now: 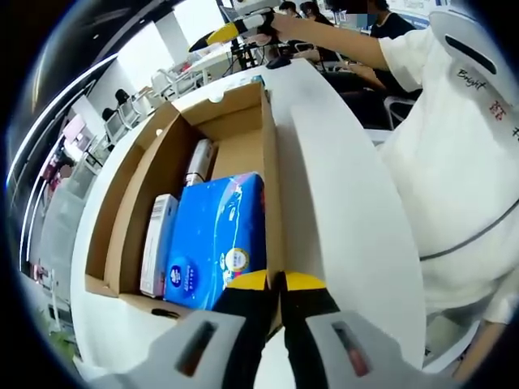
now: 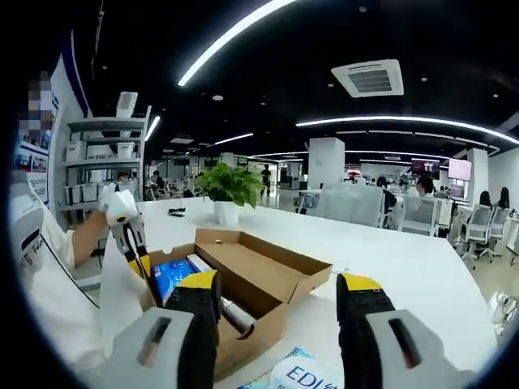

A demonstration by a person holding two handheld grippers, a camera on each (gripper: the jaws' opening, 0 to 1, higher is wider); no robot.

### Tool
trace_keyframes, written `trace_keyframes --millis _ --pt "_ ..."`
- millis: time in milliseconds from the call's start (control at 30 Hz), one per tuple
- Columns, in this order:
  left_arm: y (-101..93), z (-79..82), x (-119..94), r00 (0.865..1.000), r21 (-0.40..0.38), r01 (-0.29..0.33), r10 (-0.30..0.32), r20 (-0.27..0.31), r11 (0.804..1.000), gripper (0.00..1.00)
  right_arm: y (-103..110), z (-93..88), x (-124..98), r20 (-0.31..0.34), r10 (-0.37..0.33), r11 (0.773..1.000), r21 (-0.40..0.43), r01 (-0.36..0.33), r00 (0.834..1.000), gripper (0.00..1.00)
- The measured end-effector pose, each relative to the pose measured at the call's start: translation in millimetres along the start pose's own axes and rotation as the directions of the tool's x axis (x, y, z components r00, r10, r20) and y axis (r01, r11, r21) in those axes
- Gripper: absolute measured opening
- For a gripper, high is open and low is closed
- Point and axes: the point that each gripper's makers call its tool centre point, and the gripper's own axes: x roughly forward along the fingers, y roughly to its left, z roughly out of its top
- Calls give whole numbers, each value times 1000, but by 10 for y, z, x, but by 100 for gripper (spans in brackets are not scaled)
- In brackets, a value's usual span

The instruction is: Operate the shoe box by opening the lid, removing the specified soft item, and placing it in the target area until the item is outside and the box remains undamaged.

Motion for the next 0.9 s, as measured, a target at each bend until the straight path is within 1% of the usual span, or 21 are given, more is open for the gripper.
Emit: trace_keyframes --millis 33,67,100,200,233,267,300,367,400,467,500,567,600,633,667,700,733,767,800,833,900 --pt "0 1 -1 1000 -2 0 0 2 1000 4 -1 20 2 9 -10 1000 17 10 1000 53" --pt "1 3 -2 1000 -5 2 -2 5 1000 4 32 40 10 20 -4 997 72 2 1000 50" --pt "0 3 -2 1000 -5 4 -4 5 1000 4 58 53 17 23 10 997 75 -12 1000 48" --pt "-2 6 -2 1000 -14 8 -7 9 1000 4 122 105 45 46 14 997 71 -17 999 47" --pt "-1 8 -1 1000 -18 7 -7 12 1000 4 126 137 54 62 3 998 55 -7 998 45" --pt "-1 8 -2 1000 -19 4 -4 13 1000 4 126 139 55 62 -1 999 48 -2 998 43" --pt "-6 10 -1 1000 3 -9 9 16 1000 4 146 149 64 64 0 999 46 -3 998 41" --pt "-13 9 1 1000 1 -22 22 15 1000 4 176 153 71 65 13 998 57 -17 998 40" --pt "-5 10 -1 1000 -2 -22 23 16 1000 4 168 130 75 47 -6 999 48 3 999 39" --pt "1 12 -2 1000 -12 -18 18 19 1000 4 182 170 65 73 -26 999 26 24 997 32" --pt "1 11 -2 1000 -12 -17 17 18 1000 4 205 172 67 76 -23 999 30 20 997 31" --pt "-8 10 0 1000 2 -15 15 16 1000 4 255 156 75 54 -25 999 48 23 998 34" --pt "-16 11 1 1000 20 -14 13 19 1000 4 287 165 78 57 -29 999 42 27 998 36" --pt "-20 10 1 1000 18 -16 16 18 1000 4 301 160 80 48 -32 999 10 32 998 36" --pt "-19 12 2 1000 23 -18 17 19 1000 4 312 132 77 24 -32 999 -41 33 999 35" --pt "-16 13 1 1000 20 -19 19 20 1000 4 298 91 87 -1 -56 995 -89 55 998 34" --pt "-14 13 0 1000 15 -20 20 21 1000 4 299 69 96 -16 -65 993 -103 63 998 33" --pt "-13 13 0 1000 14 -21 21 23 1000 4 325 52 115 -28 -56 990 -129 52 998 30" --pt "-13 15 1 999 14 -22 22 26 1000 4 360 57 129 -23 -43 991 -127 40 999 25" --pt "-13 15 0 999 13 -23 23 29 1000 4 393 49 131 -32 -30 991 -132 25 999 26" --pt "-10 20 3 999 7 -29 29 35 1000 5 449 72 120 -24 -33 987 -157 28 999 33"
